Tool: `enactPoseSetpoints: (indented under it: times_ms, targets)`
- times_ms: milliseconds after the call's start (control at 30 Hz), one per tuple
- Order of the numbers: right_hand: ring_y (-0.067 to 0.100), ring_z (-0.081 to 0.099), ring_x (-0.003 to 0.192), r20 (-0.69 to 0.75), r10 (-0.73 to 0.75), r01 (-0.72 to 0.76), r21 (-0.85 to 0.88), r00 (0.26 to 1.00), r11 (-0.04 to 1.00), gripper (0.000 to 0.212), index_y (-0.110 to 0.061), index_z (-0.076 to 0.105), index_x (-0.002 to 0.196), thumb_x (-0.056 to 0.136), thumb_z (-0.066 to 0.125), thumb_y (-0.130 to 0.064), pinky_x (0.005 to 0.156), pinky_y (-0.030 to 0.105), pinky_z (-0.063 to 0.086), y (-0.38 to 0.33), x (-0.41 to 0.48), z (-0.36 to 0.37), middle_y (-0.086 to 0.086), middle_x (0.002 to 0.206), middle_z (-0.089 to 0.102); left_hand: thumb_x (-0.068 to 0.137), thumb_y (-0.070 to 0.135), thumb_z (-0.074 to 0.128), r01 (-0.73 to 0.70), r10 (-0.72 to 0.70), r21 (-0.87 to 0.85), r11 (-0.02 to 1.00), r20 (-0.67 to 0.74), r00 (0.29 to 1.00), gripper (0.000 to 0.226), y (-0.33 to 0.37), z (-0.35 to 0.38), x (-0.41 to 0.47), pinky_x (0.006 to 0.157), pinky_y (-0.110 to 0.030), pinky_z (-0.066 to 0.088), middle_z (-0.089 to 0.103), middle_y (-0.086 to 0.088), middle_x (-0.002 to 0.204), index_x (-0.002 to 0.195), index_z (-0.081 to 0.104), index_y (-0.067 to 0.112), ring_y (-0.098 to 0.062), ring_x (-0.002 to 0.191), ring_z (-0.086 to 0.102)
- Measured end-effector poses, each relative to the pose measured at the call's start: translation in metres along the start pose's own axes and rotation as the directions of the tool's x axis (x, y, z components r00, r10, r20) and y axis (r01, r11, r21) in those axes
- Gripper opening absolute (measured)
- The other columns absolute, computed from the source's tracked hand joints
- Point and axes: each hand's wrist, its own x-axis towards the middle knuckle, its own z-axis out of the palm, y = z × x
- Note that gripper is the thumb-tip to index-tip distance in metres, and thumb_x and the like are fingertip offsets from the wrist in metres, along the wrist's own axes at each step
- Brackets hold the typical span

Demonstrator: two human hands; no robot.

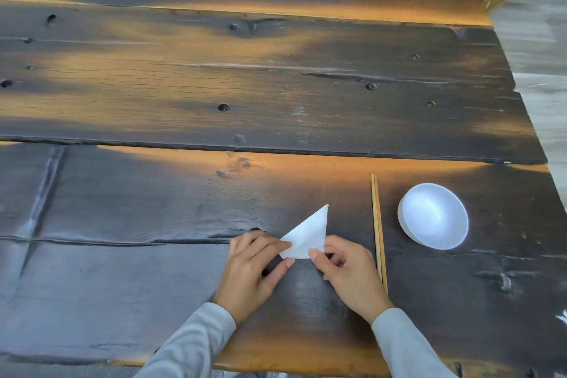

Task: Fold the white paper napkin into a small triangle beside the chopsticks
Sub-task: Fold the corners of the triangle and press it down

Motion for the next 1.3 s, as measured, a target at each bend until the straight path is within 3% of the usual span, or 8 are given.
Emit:
enactPoseSetpoints:
  times_ms: [100,200,367,533,733,1033,1167,1300]
  targets:
    - [0.028,0.063,0.070,-0.019,0.012,-0.010,0.073,1.000,0.997,0.010,-0.030,0.075,0.095,0.098,0.066,-0.029,0.060,0.043,0.055,-0.004,0.002,-0.002,-0.010,0.086,0.078,0.087,0.040,0.073,0.073,-0.071,-0.038,0.997,0.039,0.997,0.024,0.005,-0.002,0.002,0.094,-0.028,0.033,0.067,0.022,0.106,0.109,0.071,0.031,-0.007,0.104,0.054]
    - [0.033,0.066,0.079,-0.043,0.053,-0.046,0.147,0.998,0.988,0.010,-0.026,0.076,0.094,0.098,0.067,-0.024,0.059,0.034,0.050,-0.006,0.006,-0.004,-0.009,0.087,0.080,0.089,0.040,0.069,0.171,-0.167,-0.074,0.982,0.058,0.984,0.020,0.010,-0.004,0.008,0.094,-0.020,0.028,0.067,0.024,0.100,0.108,0.071,0.033,-0.005,0.100,0.053]
    - [0.014,0.071,0.081,-0.141,0.113,-0.087,0.176,0.984,0.981,0.008,-0.029,0.073,0.091,0.097,0.069,-0.024,0.069,0.032,0.057,-0.005,0.012,-0.004,-0.015,0.083,0.078,0.089,0.031,0.069,0.272,-0.266,-0.117,0.955,0.068,0.962,0.011,0.013,-0.005,0.021,0.088,-0.017,0.028,0.069,0.020,0.087,0.098,0.074,0.033,-0.006,0.090,0.055]
    - [0.021,0.071,0.082,-0.167,0.105,-0.082,0.139,0.980,0.987,0.007,-0.033,0.073,0.090,0.095,0.071,-0.028,0.079,0.040,0.060,-0.004,0.020,-0.005,-0.019,0.083,0.077,0.086,0.026,0.078,0.314,-0.305,-0.127,0.941,0.083,0.949,0.014,0.013,-0.005,0.025,0.088,-0.018,0.028,0.068,0.023,0.085,0.097,0.075,0.033,-0.002,0.089,0.054]
    - [0.001,0.070,0.080,-0.215,0.106,-0.078,0.136,0.971,0.988,0.004,-0.035,0.073,0.088,0.092,0.074,-0.034,0.068,0.021,0.052,-0.004,0.031,-0.009,-0.021,0.081,0.076,0.086,0.030,0.073,0.328,-0.322,-0.140,0.934,0.069,0.944,0.010,0.013,-0.005,0.028,0.088,-0.021,0.030,0.068,0.024,0.084,0.095,0.074,0.035,-0.002,0.089,0.056]
    - [-0.004,0.069,0.082,-0.212,0.180,-0.132,0.223,0.960,0.966,0.004,-0.034,0.076,0.089,0.092,0.074,-0.036,0.067,0.025,0.054,-0.008,0.046,-0.013,-0.020,0.082,0.077,0.089,0.040,0.067,0.288,-0.284,-0.116,0.950,0.052,0.957,0.007,0.013,-0.003,0.025,0.085,-0.023,0.029,0.067,0.021,0.081,0.091,0.072,0.037,-0.002,0.088,0.053]
    - [0.004,0.066,0.059,-0.197,0.194,-0.152,0.211,0.961,0.966,0.008,-0.033,0.075,0.087,0.094,0.072,-0.033,0.053,0.019,0.051,-0.009,0.044,-0.016,-0.015,0.081,0.077,0.089,0.042,0.065,0.278,-0.275,-0.105,0.955,0.048,0.960,0.011,0.012,-0.002,0.024,0.084,-0.024,0.029,0.066,0.023,0.082,0.094,0.073,0.037,-0.001,0.089,0.052]
    - [0.007,0.060,0.045,-0.176,0.205,-0.172,0.187,0.963,0.967,0.009,-0.032,0.070,0.087,0.096,0.068,-0.035,0.052,0.018,0.053,-0.009,0.039,-0.019,-0.010,0.073,0.075,0.088,0.041,0.064,0.264,-0.261,-0.091,0.960,0.042,0.964,0.012,0.013,-0.002,0.022,0.086,-0.021,0.027,0.063,0.023,0.082,0.095,0.073,0.035,0.001,0.089,0.049]
